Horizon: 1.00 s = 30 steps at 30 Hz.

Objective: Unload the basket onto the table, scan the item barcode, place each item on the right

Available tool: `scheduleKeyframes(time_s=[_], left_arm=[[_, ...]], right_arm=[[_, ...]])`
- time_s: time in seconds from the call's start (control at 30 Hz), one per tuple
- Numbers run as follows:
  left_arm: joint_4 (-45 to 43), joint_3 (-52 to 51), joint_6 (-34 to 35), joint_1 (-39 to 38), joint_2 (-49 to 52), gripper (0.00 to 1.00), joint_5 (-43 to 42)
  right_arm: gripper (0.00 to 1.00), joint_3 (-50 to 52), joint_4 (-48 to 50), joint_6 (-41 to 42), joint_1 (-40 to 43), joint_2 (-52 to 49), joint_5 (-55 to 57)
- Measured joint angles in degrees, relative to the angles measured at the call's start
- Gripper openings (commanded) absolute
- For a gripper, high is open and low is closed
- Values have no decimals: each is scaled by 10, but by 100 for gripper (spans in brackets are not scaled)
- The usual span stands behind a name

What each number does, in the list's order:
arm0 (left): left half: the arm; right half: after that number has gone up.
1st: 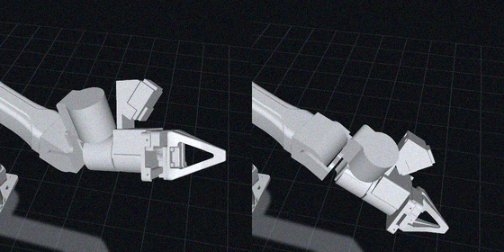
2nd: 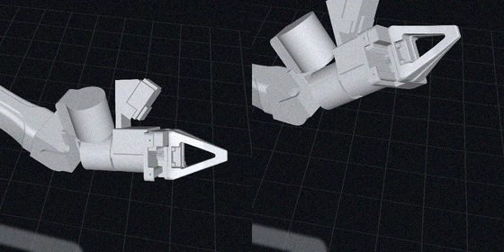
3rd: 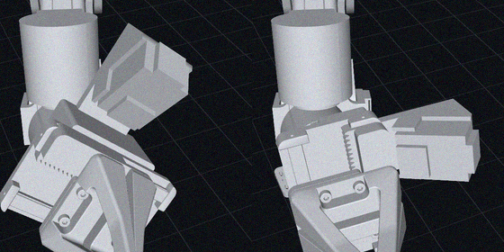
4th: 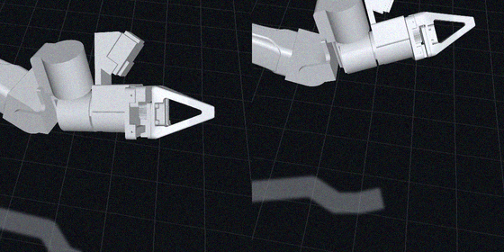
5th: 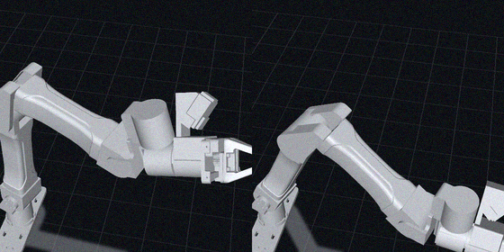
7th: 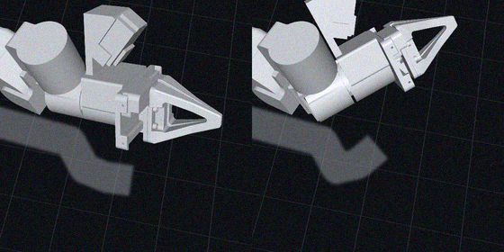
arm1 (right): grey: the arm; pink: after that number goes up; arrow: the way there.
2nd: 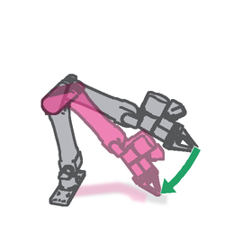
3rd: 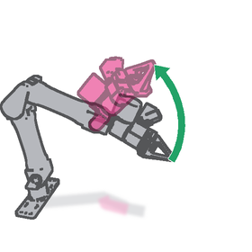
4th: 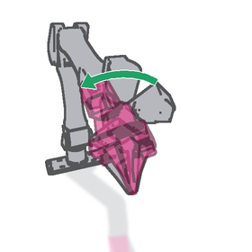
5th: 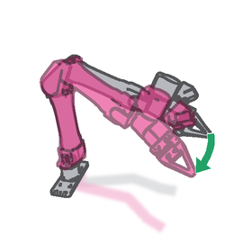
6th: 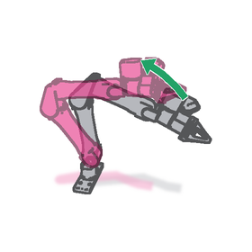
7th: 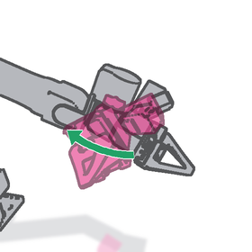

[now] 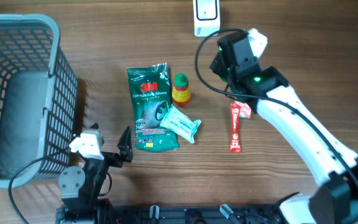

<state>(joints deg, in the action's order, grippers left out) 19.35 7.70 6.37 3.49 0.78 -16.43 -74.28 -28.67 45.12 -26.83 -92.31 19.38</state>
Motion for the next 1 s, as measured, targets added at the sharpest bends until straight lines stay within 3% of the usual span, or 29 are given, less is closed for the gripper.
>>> scheduleKeyframes(time_s=[0.37,0.43,0.63,0.73,0.87,1.0], left_arm=[[0,0,0,0,0,100,0],[0,0,0,0,0,100,0],[0,0,0,0,0,100,0],[0,0,0,0,0,100,0],[0,0,0,0,0,100,0],[0,0,0,0,0,100,0]], right_arm=[[38,-1,324,-177,0,-118,36],[46,-1,421,-222,0,-164,37],[46,-2,658,-300,18,-269,38],[51,-2,754,-314,38,-316,21],[55,-42,774,-322,67,-382,-33],[47,-159,709,-337,74,-452,-69]])
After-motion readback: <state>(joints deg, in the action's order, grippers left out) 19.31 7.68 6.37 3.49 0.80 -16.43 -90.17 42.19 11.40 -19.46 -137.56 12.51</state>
